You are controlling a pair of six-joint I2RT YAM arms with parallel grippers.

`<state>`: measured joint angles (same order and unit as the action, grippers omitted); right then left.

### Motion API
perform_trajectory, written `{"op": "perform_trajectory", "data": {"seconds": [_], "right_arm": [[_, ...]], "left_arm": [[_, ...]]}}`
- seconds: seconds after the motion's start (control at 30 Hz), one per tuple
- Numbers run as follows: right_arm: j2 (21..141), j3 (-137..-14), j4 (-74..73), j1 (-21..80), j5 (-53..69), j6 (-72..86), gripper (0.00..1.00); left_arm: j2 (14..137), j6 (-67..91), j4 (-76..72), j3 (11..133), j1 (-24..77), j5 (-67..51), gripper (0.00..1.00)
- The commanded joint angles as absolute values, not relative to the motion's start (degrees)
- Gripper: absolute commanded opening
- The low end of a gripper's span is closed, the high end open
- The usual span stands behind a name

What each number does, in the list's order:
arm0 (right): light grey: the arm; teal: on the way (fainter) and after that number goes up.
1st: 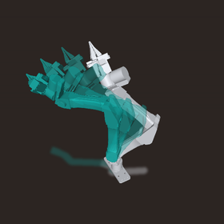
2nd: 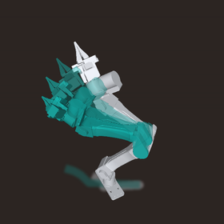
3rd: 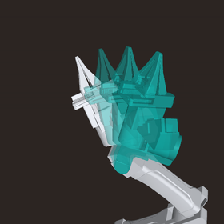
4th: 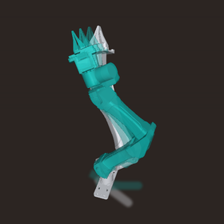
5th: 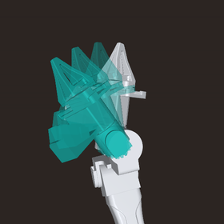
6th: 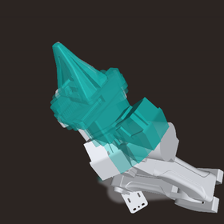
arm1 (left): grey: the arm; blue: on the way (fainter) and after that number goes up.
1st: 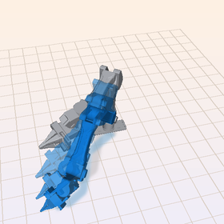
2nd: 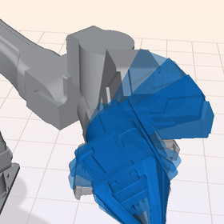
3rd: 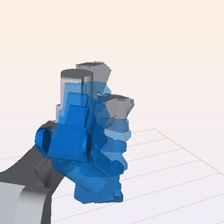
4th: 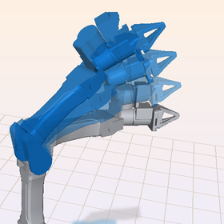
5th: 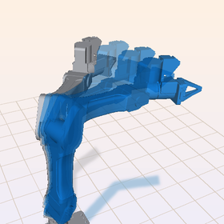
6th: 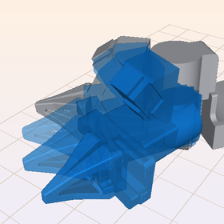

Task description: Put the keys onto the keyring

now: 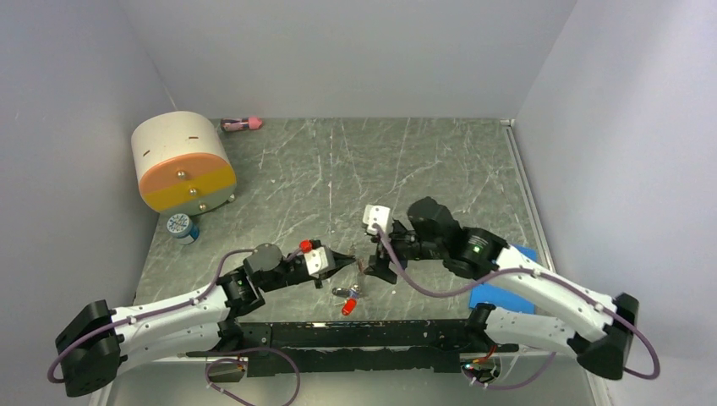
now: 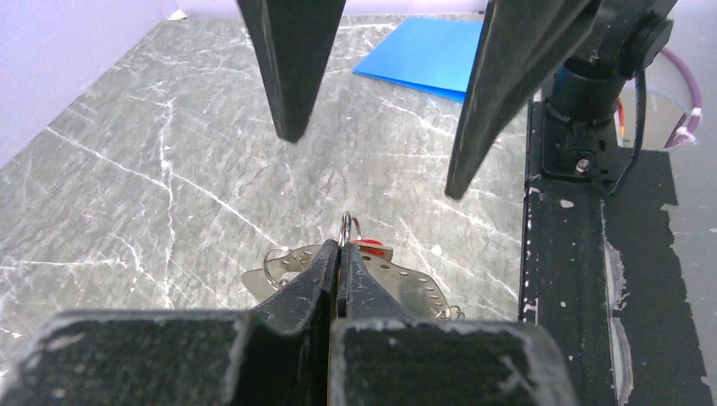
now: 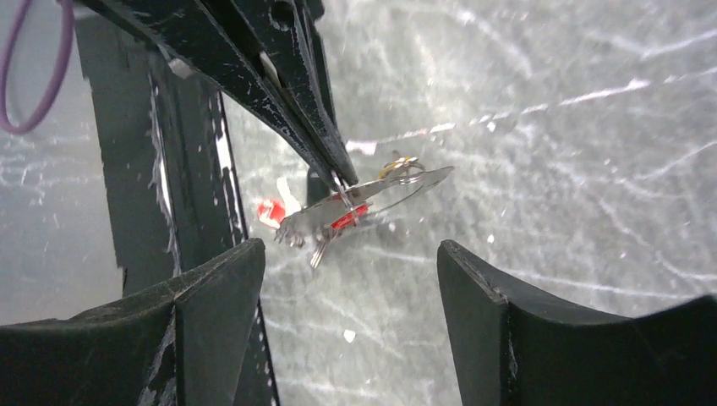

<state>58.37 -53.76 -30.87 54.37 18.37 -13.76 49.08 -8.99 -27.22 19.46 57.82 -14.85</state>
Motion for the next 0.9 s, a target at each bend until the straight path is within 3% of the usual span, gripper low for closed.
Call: {"op": "perform_trajectory", "data": {"seconds": [0.0, 0.27, 0.37, 0.57, 0.67, 0.87], "right_arm": [[49.7, -46.2, -13.6, 52.7, 22.3, -12.2, 0.78], [41.5, -35.1, 8.3, 48.2, 37.2, -4.8, 0.67], [42.5, -33.9, 14.6, 47.3, 42.6, -1.7, 0.52], [46.2, -34.9, 16.4, 46.5, 46.5, -0.9, 0.36], [47.2, -34.9, 16.3, 46.2, 48.1, -0.8, 0.35], [46.8, -34.1, 14.6, 45.1, 48.9, -1.9, 0.43]], "left_arm": [[47.0, -5.0, -40.9, 16.6, 58.0, -14.9, 0.03], [46.8, -4.4, -48.8, 14.4, 57.9, -21.5, 0.03], [47.2, -4.2, -50.2, 14.3, 58.0, -24.1, 0.03], [46.9, -3.9, -51.6, 14.1, 57.9, -25.9, 0.03], [46.4, -4.0, -51.2, 14.1, 57.9, -25.9, 0.03], [45.6, -4.4, -49.8, 14.4, 57.9, -25.6, 0.03]]}}
